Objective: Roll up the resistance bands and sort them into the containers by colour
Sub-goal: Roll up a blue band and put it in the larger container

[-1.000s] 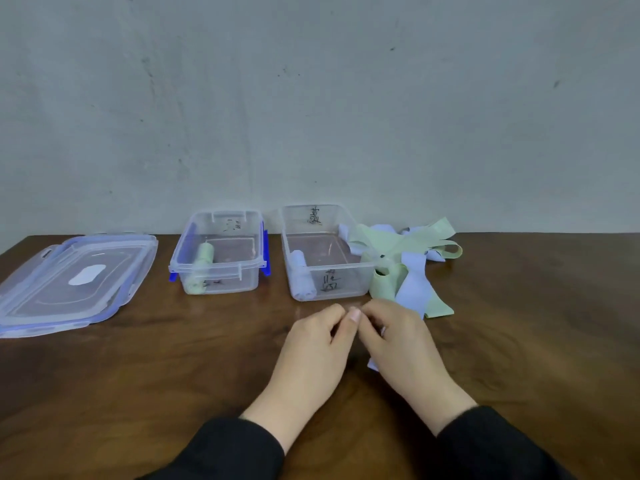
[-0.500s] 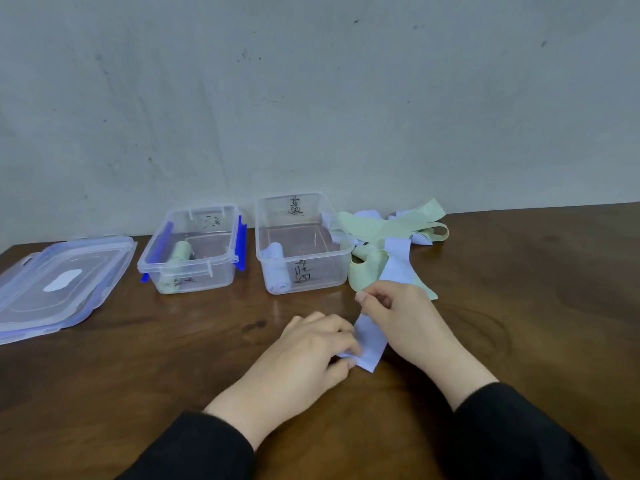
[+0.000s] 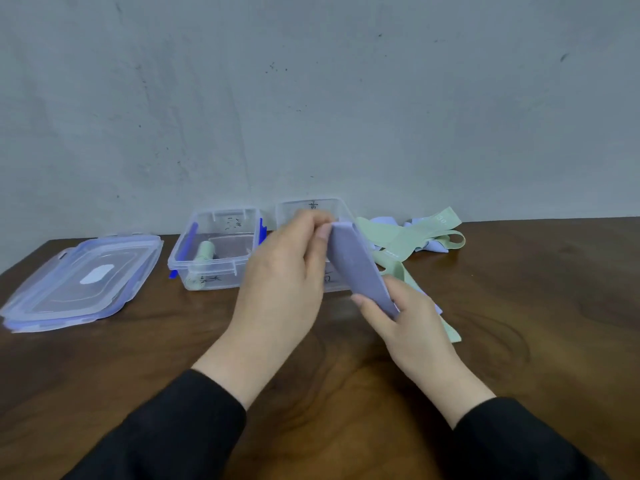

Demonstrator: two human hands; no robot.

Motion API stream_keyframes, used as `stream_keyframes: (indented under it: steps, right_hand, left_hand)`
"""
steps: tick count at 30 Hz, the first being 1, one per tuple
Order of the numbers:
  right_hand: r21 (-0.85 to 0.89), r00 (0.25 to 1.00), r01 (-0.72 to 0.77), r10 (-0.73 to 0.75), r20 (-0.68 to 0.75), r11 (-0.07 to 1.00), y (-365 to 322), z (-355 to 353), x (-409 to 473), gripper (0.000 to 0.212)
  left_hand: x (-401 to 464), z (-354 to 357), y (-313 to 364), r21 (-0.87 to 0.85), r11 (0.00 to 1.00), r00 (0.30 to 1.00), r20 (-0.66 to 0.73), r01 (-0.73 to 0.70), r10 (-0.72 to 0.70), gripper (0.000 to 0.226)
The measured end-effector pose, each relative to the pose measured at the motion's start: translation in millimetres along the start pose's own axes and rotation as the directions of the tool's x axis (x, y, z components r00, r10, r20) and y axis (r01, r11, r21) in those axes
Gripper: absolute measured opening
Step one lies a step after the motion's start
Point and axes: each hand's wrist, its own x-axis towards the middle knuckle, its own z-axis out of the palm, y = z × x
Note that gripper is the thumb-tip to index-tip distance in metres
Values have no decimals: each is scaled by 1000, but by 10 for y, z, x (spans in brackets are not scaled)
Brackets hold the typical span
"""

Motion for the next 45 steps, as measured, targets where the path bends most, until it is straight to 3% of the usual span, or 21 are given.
stream_keyframes:
  steps: [3,7,10,13,15,17,19,21,23,26,28,31,35,38,40,43,45]
  right_hand:
    - [-28,999,-33,33,-8,999,-126,137,0,21]
    - [131,991,-129,122,61,983,-434,399,-13,24]
    - [253,945,-280,221,239,926,-665,660,-101,46]
    - [304,851,-462,320,416,833,-785,818,-190,40]
    - [251,807,-491,328,491,834,-795,838,-224,40]
    - [144,793,-458,331,511,877,-787,794,-237,46]
    - [-104,809,-330,338,480,938,-798,748,-220,53]
    - [-348,861,-180,319,397,920,-757,720,-185,54]
    - [-456,918,-98,257,301,885,-667,693,-141,46]
    - [-379,951,-27,140,275,925,-500,643,-104,32]
    - [-333,937,0,116,328,943,-480,631,-102,39]
    - [-365,895,49,122,429,930,-523,677,-143,55]
    - [-387,859,116,104,502,915,-486,791,-170,62]
    - [-355,866,122,75,494,927,-439,787,-167,60]
    - [-307,880,138,26,474,942,-452,751,-178,51]
    - [-164,900,106,-24,435,981,-538,648,-214,15]
    - [-124,858,137,-55,510,983,-594,582,-266,3]
  left_hand:
    - [323,-391,55,38,999,991,-134,17,-11,16]
    - [682,-885,-44,136,990,976,-218,25,5,19]
    - [832,-1063,-229,269,961,983,-181,59,-10,19]
    - [874,-1063,-448,386,921,994,-105,59,-20,20]
    - [886,-989,-611,450,891,998,-45,66,-51,22]
    - [895,-854,-771,495,867,997,30,52,-77,22]
    - [896,-697,-963,527,850,987,128,17,-99,20]
    - [865,-549,-1135,515,857,960,228,25,-164,24]
    - [775,-463,-1235,483,872,934,265,86,-239,36]
    - [447,-487,-1245,413,901,959,178,132,-222,33]
    - [60,-590,-1200,389,908,955,176,153,-236,21]
    - [-542,-761,-1151,412,899,900,323,146,-294,13]
    - [-880,-802,-1164,390,920,790,559,18,-253,30]
    - [-881,-775,-1168,353,935,767,605,-22,-211,36]
    - [-863,-796,-1192,330,944,779,591,6,-211,32]
    - [-835,-882,-1180,268,961,796,567,62,-210,14]
    - [-829,-943,-1127,201,978,776,608,56,-169,6]
